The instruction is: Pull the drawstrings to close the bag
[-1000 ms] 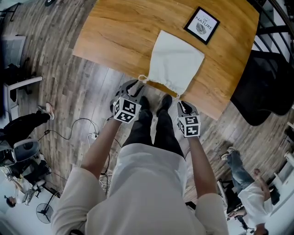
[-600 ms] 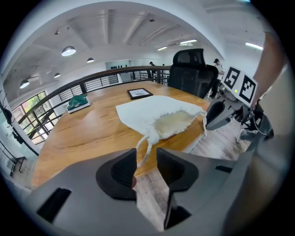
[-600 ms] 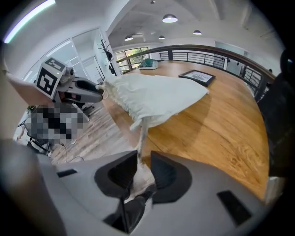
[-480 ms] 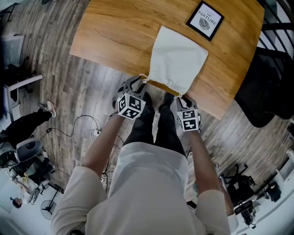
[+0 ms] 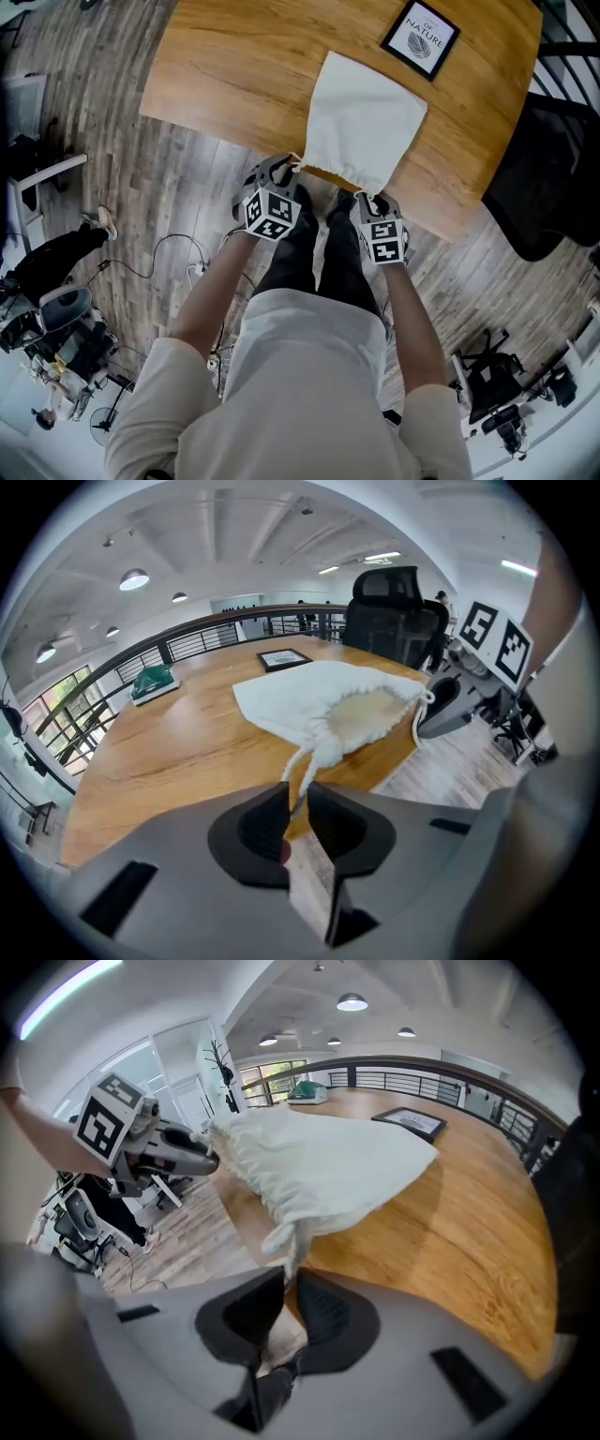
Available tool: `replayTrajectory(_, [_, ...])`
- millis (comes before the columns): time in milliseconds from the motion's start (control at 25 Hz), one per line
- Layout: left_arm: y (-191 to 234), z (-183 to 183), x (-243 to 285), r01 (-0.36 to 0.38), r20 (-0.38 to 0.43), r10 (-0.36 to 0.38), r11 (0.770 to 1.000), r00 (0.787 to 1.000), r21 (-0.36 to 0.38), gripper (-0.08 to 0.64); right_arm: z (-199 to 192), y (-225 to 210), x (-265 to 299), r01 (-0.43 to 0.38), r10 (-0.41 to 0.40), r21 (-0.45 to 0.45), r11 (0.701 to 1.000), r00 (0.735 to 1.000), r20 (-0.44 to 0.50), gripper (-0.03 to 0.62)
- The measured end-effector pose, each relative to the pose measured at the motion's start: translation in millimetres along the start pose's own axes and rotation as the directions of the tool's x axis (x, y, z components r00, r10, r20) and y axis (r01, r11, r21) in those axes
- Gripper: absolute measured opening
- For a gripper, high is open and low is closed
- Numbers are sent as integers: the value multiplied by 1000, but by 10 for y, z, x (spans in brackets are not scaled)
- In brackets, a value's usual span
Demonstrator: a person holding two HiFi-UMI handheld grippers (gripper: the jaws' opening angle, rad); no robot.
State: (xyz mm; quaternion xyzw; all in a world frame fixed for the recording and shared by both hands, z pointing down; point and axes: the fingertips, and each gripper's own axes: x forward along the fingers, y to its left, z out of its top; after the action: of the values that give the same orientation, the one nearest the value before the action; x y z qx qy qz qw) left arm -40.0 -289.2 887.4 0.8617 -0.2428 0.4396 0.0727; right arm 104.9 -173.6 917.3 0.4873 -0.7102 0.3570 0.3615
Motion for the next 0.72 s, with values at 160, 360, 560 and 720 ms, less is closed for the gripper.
replayTrajectory(160, [49,22,-19,-15,15,15,1000,1000,-6,17,33,-17,-29,16,-17,20,1000,1000,9,15])
replayTrajectory(360, [91,75,-68,-12,40,13,999,999,-29,5,-21,-96,-72,36,-36,42,998,999,3,12])
replayTrajectory(560, [132,134,-185,1,73,5,996,997,-85,0,1,-184,-176,58,-60,94,994,998,18,9])
replayTrajectory(720, [172,188,-294,-7,92,18,993,996,-119,0,51,-288,-282,102,-108,123,987,993,42,9])
